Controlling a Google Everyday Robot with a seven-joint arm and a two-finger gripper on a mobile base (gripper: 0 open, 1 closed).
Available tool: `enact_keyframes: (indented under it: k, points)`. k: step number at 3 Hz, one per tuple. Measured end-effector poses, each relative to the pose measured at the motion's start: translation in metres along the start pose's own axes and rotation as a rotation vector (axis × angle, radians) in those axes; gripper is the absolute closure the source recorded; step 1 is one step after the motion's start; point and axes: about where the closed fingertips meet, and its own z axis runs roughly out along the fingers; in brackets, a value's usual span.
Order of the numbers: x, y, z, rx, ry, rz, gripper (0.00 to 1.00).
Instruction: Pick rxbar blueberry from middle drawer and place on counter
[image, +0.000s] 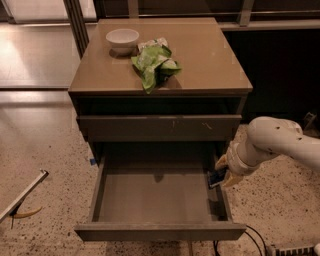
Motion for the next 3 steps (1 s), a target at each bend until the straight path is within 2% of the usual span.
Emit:
enact_keyframes:
  k: [2,3]
  points:
    - [-0.032,-0.010,-0.129,0.127,-0.053,-0.134,1.00]
    - [-0.038,-0.042,-0.175,0.210,-0.092,-0.117,1.00]
